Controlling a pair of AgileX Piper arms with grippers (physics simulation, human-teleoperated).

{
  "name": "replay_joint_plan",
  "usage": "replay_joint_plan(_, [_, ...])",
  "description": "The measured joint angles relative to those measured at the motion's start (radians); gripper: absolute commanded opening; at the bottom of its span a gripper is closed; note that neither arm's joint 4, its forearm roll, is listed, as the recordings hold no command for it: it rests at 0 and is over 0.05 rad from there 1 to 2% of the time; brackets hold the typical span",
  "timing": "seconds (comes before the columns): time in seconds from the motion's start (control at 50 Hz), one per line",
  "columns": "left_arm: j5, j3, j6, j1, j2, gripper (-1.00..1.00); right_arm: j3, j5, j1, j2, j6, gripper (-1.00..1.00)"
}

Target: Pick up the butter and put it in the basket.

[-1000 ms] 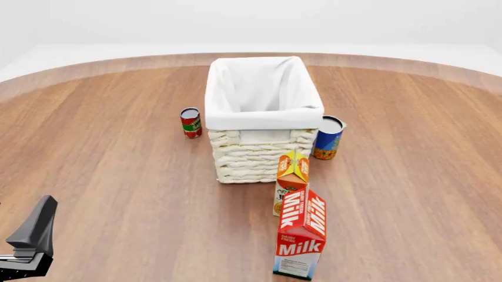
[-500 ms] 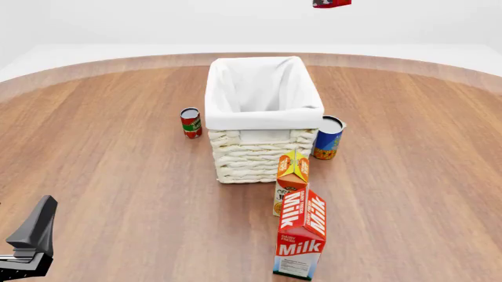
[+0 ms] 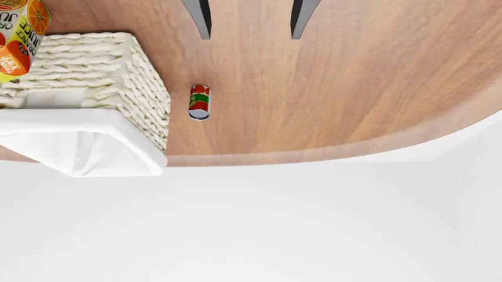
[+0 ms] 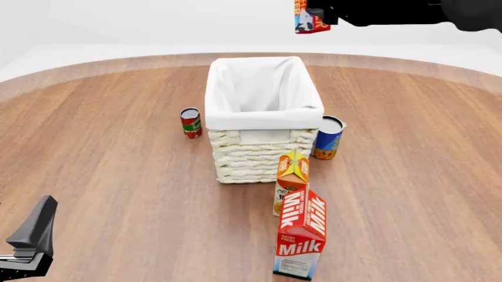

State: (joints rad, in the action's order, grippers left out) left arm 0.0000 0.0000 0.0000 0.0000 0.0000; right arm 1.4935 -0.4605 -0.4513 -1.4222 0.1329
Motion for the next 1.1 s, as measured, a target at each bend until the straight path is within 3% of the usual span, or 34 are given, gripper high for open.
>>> replay_joint_plan(0.46, [0.0,0.0,0.0,0.0,0.0,1.0,-0.081,0.08,-0.042,-0.035,0.018,-1.0])
replay_joint_plan(1.1, [0.0,0.0,0.0,0.0,0.0,1.0,-0.179,0.153,-0.094,-0.087,0.002,-1.0])
